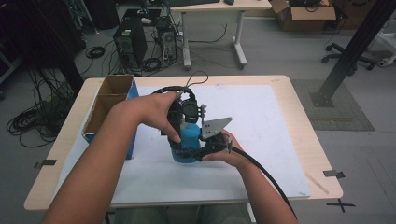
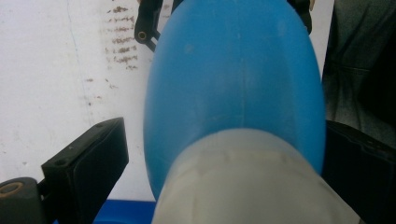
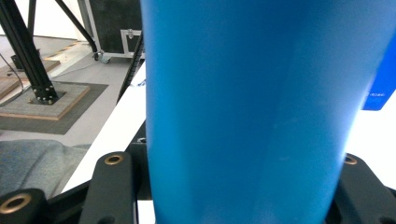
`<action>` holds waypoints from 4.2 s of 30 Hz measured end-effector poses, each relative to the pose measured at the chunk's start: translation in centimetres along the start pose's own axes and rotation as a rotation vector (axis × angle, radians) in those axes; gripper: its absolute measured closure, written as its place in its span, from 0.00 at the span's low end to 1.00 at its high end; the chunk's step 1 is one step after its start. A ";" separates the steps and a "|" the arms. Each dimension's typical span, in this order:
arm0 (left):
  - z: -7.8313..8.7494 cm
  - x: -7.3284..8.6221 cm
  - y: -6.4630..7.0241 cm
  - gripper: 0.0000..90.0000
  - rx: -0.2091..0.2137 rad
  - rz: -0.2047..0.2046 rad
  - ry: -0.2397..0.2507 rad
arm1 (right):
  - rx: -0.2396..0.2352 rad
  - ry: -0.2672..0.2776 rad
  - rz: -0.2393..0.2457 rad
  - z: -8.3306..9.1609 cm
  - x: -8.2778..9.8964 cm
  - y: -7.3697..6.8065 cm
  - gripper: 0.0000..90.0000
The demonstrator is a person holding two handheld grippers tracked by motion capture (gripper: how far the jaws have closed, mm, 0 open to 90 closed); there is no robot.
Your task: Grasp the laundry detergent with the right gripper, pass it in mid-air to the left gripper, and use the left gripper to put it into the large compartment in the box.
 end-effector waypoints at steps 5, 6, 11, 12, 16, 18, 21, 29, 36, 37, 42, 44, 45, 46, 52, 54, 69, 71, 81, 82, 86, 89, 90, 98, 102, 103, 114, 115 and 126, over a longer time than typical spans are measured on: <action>0.1 -0.2 0.0 0.05 0.001 -0.004 0.002 | 0.000 -0.003 -0.003 -0.1 0.1 0.1 0.49; 0.1 -0.2 0.1 0.05 0.002 -0.005 0.001 | 0.002 -0.005 -0.003 -0.1 0.1 0.1 0.49; 0.0 -0.5 0.1 0.06 -0.002 -0.010 0.001 | 0.004 -0.007 -0.006 -0.2 0.3 0.2 0.49; 0.0 -0.5 0.1 0.06 -0.003 -0.010 0.001 | 0.004 -0.008 -0.006 -0.2 0.3 0.2 0.49; 0.1 -0.7 0.2 0.07 -0.005 -0.011 0.003 | 0.006 -0.008 -0.007 -0.2 0.3 0.2 0.49; 0.2 -0.6 0.2 0.07 -0.007 -0.011 -0.001 | 0.009 -0.007 -0.006 -0.2 0.3 0.2 0.49; 0.1 -0.7 0.2 0.08 -0.009 -0.014 -0.001 | 0.008 -0.005 -0.006 -0.2 0.2 0.3 0.49; 0.2 -0.6 0.3 0.16 -0.007 -0.021 -0.007 | 0.010 -0.003 -0.004 -0.3 0.1 0.2 0.49; 0.3 -0.5 0.2 0.19 -0.010 -0.020 -0.014 | 0.010 -0.003 -0.001 -0.3 0.0 0.3 0.49; 0.3 -0.4 0.2 0.20 -0.012 -0.018 -0.013 | 0.011 -0.004 0.001 -0.3 0.0 0.3 0.49; 0.3 -0.5 0.3 0.22 -0.005 -0.029 -0.014 | 0.012 -0.002 -0.001 -0.3 -0.1 0.3 0.49; 0.2 -0.6 0.3 0.24 -0.005 -0.031 -0.011 | 0.012 -0.004 0.001 -0.4 -0.1 0.3 0.49; 0.2 -0.5 0.4 0.24 -0.005 -0.032 -0.014 | 0.011 -0.004 0.000 -0.4 -0.1 0.3 0.49; 0.2 -0.5 0.4 0.25 -0.003 -0.033 -0.018 | 0.010 -0.004 0.000 -0.4 -0.1 0.3 0.49; 0.2 -0.4 0.4 0.28 -0.003 -0.033 -0.020 | 0.009 -0.006 0.000 -0.4 -0.1 0.2 0.49; 0.2 -0.4 0.4 0.29 -0.004 -0.034 -0.021 | 0.011 -0.006 0.000 -0.4 -0.1 0.3 0.49; 0.2 0.0 0.3 0.36 -0.020 -0.048 -0.025 | 0.008 -0.007 0.008 -0.8 -0.3 0.2 0.49; 0.2 0.0 0.2 0.39 -0.027 -0.053 -0.029 | 0.008 -0.007 0.009 -0.8 -0.3 0.1 0.50; 0.4 0.1 0.1 0.42 -0.045 -0.067 -0.053 | 0.012 0.007 0.005 -0.8 -0.6 0.1 0.50; 0.4 0.1 0.1 0.42 -0.044 -0.061 -0.052 | 0.011 0.008 0.009 -0.8 -0.6 0.1 0.49; 0.5 0.0 0.1 0.43 -0.047 -0.056 -0.055 | 0.019 0.012 0.010 -0.8 -0.6 0.1 0.48; 0.6 -0.1 0.2 0.43 -0.044 -0.059 -0.046 | 0.027 0.015 0.008 -0.9 -0.7 0.1 0.47; 0.7 -0.2 0.2 0.43 -0.042 -0.058 -0.043 | 0.025 0.015 -0.001 -0.9 -0.7 0.1 0.45; 0.9 -0.1 0.1 0.43 -0.045 -0.052 -0.050 | 0.056 0.006 -0.017 -0.7 -0.6 0.3 0.34; 0.9 0.0 0.1 0.43 -0.042 -0.045 -0.049 | 0.065 0.018 -0.014 -0.6 -0.9 0.3 0.33; 1.0 0.0 0.1 0.43 -0.043 -0.045 -0.050 | 0.067 0.021 -0.016 -0.5 -0.9 0.3 0.33; 1.0 0.1 0.1 0.43 -0.038 -0.046 -0.067 | 0.081 0.030 -0.015 -0.4 -0.9 0.4 0.25; 1.0 0.1 0.0 0.43 -0.039 -0.047 -0.071 | 0.085 0.032 -0.021 -0.3 -0.9 0.4 0.21; 1.1 0.3 0.0 0.43 -0.031 -0.010 -0.104 | 0.126 0.027 -0.037 0.3 -0.9 0.8 0.07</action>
Point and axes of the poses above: each handheld gripper's, and its own axes: z roughly backward along the jaws, x roughly out of its underside, y roughly to its right, the point moved 10 cm from there along -z, roughly forward along the jaws, and after that the axes turned 6 degrees about z, right-handed, at the moved point
